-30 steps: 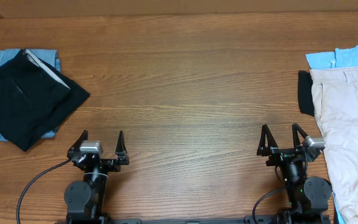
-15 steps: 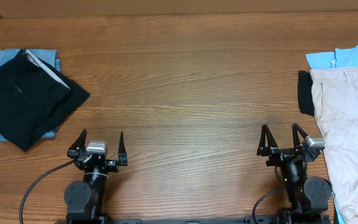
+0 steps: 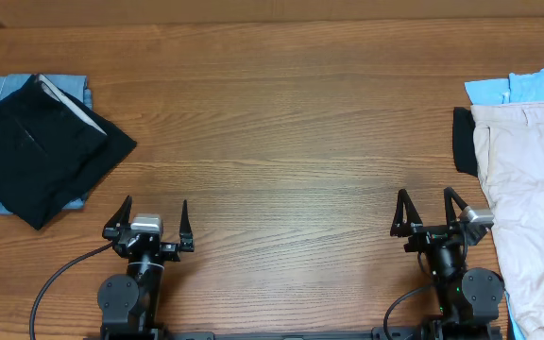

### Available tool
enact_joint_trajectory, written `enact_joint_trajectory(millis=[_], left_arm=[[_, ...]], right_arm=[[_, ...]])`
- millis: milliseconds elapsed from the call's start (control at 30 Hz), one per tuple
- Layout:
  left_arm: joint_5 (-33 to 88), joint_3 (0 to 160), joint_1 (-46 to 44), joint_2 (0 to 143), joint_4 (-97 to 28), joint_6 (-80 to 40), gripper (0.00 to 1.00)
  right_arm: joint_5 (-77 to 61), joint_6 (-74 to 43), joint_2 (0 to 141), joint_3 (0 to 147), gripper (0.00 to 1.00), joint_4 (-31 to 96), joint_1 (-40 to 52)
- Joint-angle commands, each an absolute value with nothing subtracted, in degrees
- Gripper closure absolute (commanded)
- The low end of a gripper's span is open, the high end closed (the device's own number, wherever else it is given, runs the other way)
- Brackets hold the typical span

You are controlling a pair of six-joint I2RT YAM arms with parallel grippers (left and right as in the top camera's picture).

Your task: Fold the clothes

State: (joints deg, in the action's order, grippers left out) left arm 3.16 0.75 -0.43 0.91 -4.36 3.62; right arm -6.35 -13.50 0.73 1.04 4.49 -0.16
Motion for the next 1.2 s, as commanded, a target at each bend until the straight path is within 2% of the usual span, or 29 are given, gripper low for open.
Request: enact_joint_trajectory(millis=[0,100,200,300,1167], left_arm=[[2.79,0.32,-0.78,0.21,-4.23,5.17,0.00],[2.76,0.32,-0.78,0.21,-4.23,5.17,0.00],[2.76,0.32,-0.78,0.21,-4.23,5.17,0.00],[2.76,0.32,-0.78,0.21,-4.23,5.17,0.00],[2.74,0.32,-0.78,0.30,-4.23,5.17,0.00]], right_arm=[[-5.58,-13.56,0.27,0.45,0.00,4.25,0.05],[-3.03,-10.66,0.27,0.45,0.00,4.54,0.03],[-3.03,4.75,0.27,0.45,0.00,4.58,0.03],[-3.03,13.80,0.27,0.45,0.00,4.58,0.05],[-3.05,13.52,0.27,0.45,0.00,4.58,0.03]])
